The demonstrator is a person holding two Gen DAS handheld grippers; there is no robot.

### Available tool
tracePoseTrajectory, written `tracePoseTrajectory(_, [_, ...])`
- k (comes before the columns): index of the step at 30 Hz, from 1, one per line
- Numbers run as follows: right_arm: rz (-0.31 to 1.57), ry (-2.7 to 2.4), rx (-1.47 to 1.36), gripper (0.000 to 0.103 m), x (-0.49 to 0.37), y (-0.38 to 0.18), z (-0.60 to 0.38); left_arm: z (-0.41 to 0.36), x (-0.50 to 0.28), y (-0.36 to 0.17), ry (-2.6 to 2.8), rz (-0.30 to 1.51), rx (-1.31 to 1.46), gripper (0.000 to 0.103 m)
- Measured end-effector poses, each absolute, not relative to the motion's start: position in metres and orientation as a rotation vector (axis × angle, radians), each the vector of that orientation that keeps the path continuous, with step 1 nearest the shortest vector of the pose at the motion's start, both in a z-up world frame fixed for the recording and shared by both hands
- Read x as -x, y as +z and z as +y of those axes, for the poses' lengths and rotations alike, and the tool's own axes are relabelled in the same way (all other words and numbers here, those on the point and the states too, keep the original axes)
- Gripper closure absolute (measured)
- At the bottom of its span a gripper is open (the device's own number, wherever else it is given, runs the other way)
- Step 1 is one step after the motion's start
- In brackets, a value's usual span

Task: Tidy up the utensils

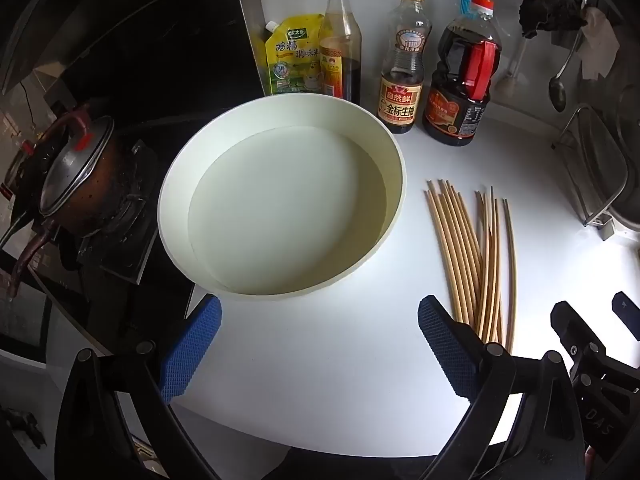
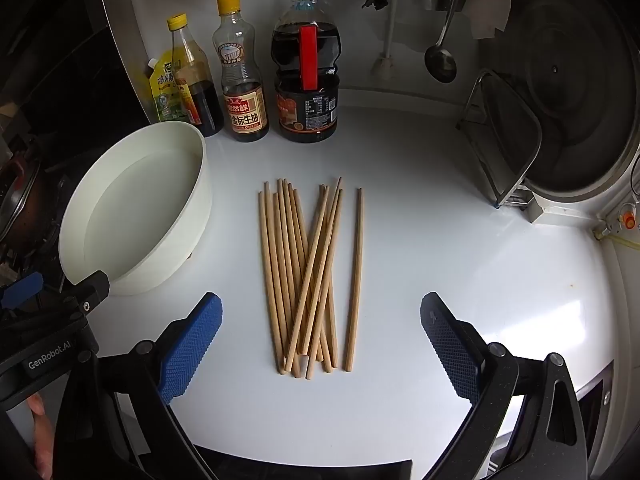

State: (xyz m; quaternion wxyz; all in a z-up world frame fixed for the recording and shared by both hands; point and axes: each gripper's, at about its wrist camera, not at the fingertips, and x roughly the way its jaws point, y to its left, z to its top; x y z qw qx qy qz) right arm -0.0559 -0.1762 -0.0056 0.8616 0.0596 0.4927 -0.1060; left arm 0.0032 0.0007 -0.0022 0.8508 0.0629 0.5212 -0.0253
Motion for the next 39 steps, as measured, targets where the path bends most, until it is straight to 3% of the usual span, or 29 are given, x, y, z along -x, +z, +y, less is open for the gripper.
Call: tracePoseTrajectory(39, [1.026, -0.222, -0.124, 0.008, 0.0571, -0.0013, -0.1772, 0.0027, -0.0009, 0.0053, -0.072, 1.063, -0.123, 0.006])
